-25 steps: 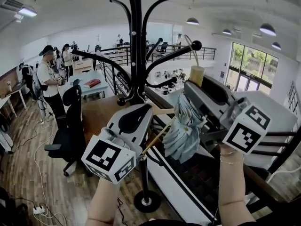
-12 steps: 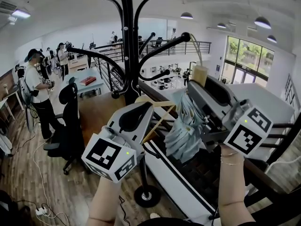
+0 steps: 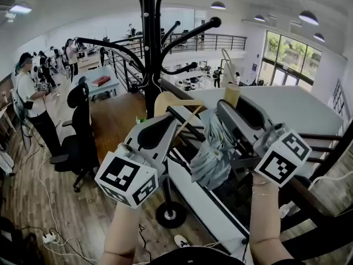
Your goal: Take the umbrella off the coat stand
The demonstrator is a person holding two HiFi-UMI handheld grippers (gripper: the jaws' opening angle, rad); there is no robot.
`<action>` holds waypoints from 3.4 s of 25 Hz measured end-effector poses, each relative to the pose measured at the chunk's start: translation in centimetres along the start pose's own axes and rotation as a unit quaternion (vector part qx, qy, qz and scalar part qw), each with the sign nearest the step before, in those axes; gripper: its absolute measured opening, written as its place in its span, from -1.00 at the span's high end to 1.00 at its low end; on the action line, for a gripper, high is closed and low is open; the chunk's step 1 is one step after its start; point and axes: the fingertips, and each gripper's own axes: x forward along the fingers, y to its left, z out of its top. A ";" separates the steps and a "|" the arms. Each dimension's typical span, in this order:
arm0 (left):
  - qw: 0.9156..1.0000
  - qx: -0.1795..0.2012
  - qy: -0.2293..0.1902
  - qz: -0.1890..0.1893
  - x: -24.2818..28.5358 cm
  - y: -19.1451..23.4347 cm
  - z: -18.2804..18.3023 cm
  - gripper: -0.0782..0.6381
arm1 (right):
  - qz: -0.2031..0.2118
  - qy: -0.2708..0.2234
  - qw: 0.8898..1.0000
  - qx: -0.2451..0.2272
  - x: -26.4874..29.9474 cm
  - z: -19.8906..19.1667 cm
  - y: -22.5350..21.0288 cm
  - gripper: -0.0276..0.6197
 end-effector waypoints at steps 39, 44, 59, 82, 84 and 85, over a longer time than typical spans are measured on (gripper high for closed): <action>0.990 -0.059 0.096 0.080 -11.0 -2.0 -8.4 0.72 | -0.019 0.076 0.995 0.064 -3.9 -15.0 7.9 0.43; 0.989 -0.074 0.103 0.075 -11.5 -2.9 -9.3 0.72 | -0.020 0.081 0.994 0.065 -4.4 -15.4 8.5 0.43; 0.987 -0.094 0.115 0.067 -11.9 -4.4 -10.6 0.72 | -0.027 0.084 0.994 0.061 -5.6 -15.5 9.3 0.44; 0.982 -0.113 0.132 0.076 -12.6 -3.0 -12.5 0.72 | -0.018 0.107 0.992 0.062 -4.8 -17.3 10.3 0.44; 0.982 -0.112 0.131 0.078 -12.6 -2.8 -12.3 0.72 | -0.015 0.109 0.992 0.063 -4.7 -17.4 10.3 0.44; 0.982 -0.111 0.130 0.079 -12.6 -2.7 -12.2 0.72 | -0.013 0.110 0.992 0.063 -4.6 -17.5 10.3 0.44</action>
